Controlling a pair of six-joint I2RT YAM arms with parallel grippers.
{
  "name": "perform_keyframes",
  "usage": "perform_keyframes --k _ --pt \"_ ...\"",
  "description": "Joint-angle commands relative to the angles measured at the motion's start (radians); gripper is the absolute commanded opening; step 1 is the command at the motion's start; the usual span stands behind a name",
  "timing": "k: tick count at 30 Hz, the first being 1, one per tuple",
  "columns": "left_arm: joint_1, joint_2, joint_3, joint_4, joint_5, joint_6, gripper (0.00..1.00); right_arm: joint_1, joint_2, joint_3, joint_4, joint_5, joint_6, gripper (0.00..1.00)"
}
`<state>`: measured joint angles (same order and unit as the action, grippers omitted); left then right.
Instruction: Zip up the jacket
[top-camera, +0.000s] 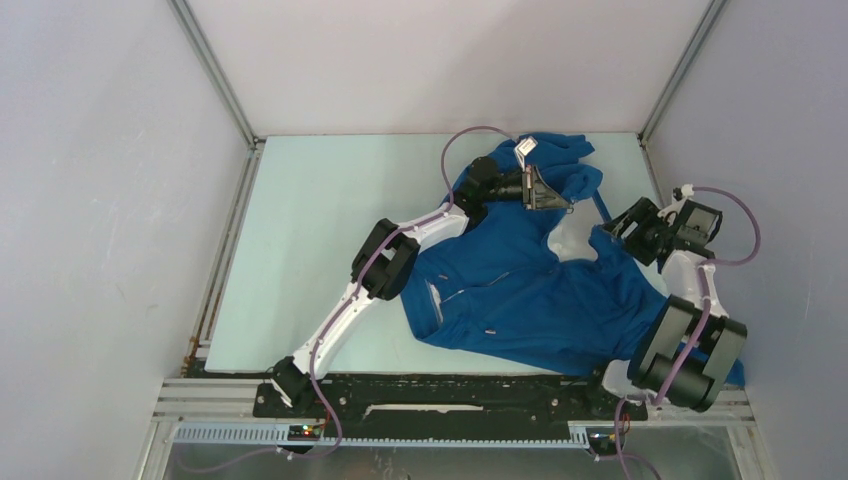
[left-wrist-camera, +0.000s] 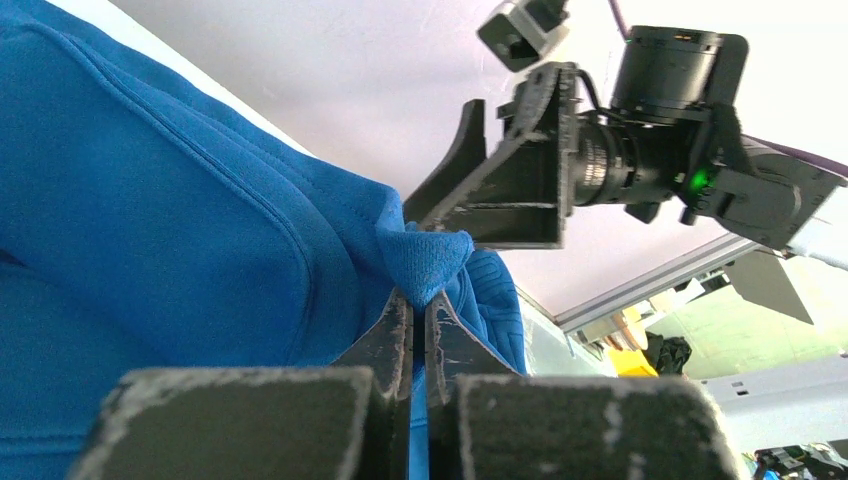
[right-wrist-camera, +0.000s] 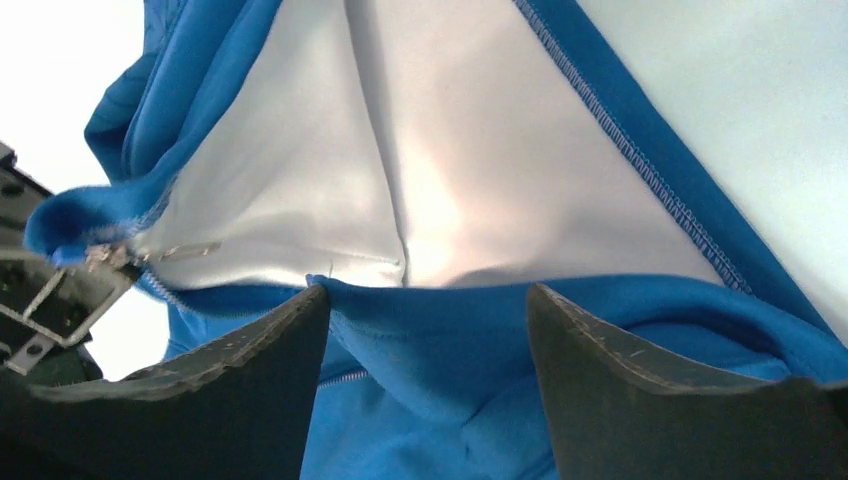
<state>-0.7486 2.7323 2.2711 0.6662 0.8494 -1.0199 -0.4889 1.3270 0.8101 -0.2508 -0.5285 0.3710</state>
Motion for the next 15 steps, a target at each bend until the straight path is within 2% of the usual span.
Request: perform_keyframes --k 1,3,10,12,15 --pt "-0.003 -0.012 0.061 0.018 0.026 0.006 0.00 -0.017 0.090 0.006 0.153 -0.064 0.030 0.68" --pt "-0.001 -0.012 0.062 0.017 0.028 0.006 0.00 -0.017 0.108 0.006 0.155 -0.080 0.011 0.65" --pt "-0.003 -0.010 0.065 0.018 0.025 0.006 0.00 -0.023 0.077 -0.015 0.168 -0.126 -0.017 0.74" --pt "-0.004 -0.010 0.066 0.018 0.025 0.006 0.00 -0.023 0.065 -0.032 0.183 -0.144 -0.006 0.73" --pt "-0.004 -0.009 0.067 0.016 0.024 0.007 0.00 -0.020 0.066 -0.055 0.213 -0.176 0.007 0.65"
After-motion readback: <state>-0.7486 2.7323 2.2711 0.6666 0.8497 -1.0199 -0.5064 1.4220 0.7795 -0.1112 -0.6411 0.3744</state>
